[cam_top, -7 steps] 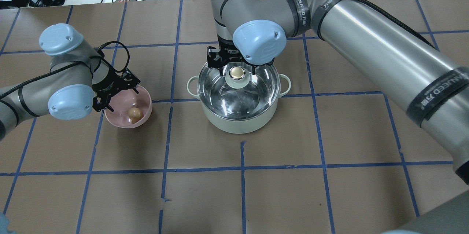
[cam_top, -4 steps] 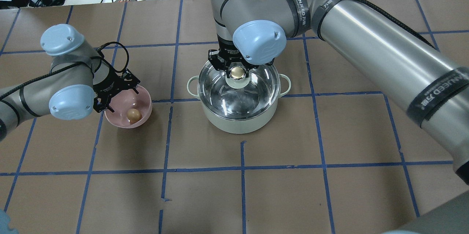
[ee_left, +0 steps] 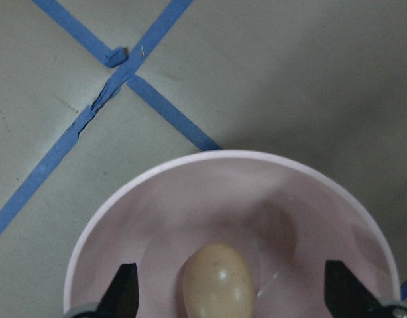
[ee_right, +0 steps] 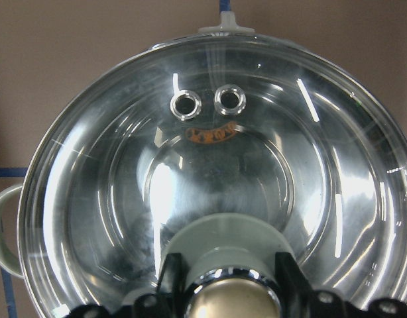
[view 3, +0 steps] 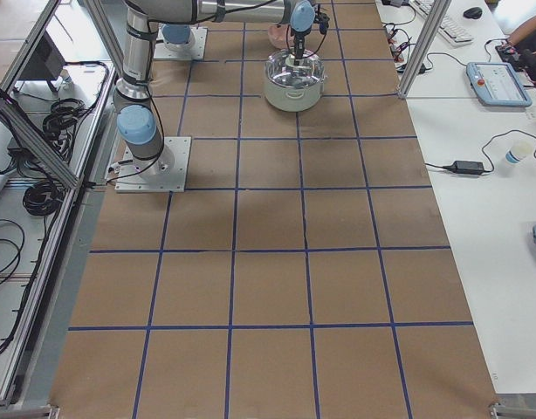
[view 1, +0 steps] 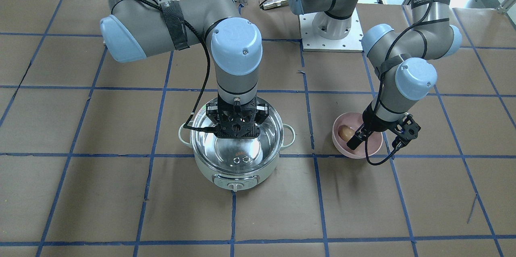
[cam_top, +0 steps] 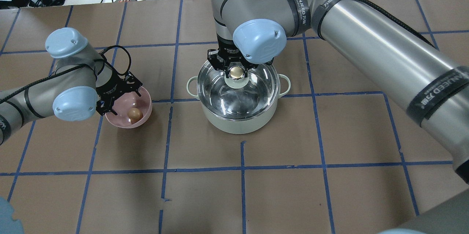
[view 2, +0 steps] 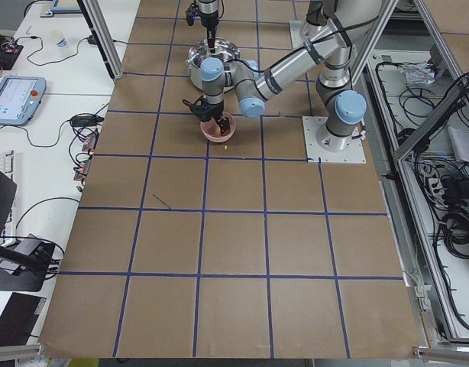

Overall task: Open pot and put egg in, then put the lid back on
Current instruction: 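Grasp the glass lid knob with the right gripper while the left lowers, then lift the glass lid off the pot and move it away with the right gripper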

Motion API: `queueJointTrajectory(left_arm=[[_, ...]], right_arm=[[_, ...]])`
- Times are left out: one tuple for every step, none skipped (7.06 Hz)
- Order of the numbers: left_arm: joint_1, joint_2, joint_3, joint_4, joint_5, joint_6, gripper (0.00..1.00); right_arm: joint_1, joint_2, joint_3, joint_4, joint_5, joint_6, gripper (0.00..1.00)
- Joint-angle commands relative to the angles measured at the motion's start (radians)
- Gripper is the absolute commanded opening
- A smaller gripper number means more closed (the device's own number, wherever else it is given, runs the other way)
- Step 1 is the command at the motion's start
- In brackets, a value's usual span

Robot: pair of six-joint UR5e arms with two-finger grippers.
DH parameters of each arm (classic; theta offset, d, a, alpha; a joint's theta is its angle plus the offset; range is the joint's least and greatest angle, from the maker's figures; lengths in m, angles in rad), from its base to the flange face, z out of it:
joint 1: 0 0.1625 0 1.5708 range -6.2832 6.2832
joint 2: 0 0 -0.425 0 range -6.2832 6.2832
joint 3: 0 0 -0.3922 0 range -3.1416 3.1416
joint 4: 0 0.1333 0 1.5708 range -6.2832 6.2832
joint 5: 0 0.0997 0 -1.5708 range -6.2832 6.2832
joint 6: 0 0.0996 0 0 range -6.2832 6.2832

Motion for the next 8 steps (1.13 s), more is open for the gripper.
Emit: queueJointTrajectory(left_arm=[[0.0, -0.001, -0.042, 0.076, -0.001, 0.003, 0.98], [0.0, 0.0, -0.045, 0.078, -0.001, 0.013, 0.98], [0.0, 0.0, -0.05, 0.081, -0.002, 0.023, 0.98], [0.0, 0.0, -0.056, 0.084, -0.004, 0.023, 0.98], [0.0, 0.0, -0.056, 0.084, -0.004, 0.025, 0.98], [0.0, 0.0, -0.067, 0.084, -0.004, 0.027, 0.98], [0.0, 0.0, -0.067, 0.089, -0.004, 0.046, 0.98], [0.0, -0.003, -0.068, 0.112, -0.006, 0.095, 0.98]], right_arm=[[0.0, -0.009, -0.01, -0.001, 0.002, -0.003, 0.1], [-0.005, -0.03, -0.022, 0.005, 0.002, -0.003, 0.1], [-0.017, -0.075, -0.039, 0.026, 0.005, -0.006, 0.1], [-0.044, -0.131, -0.044, 0.064, 0.008, -0.012, 0.09], [-0.096, -0.203, -0.039, 0.142, 0.009, -0.017, 0.08], [-0.176, -0.286, -0.033, 0.248, 0.005, -0.055, 0.08], [-0.277, -0.352, -0.033, 0.357, 0.005, -0.139, 0.07], [-0.355, -0.401, -0.03, 0.438, -0.003, -0.24, 0.05]])
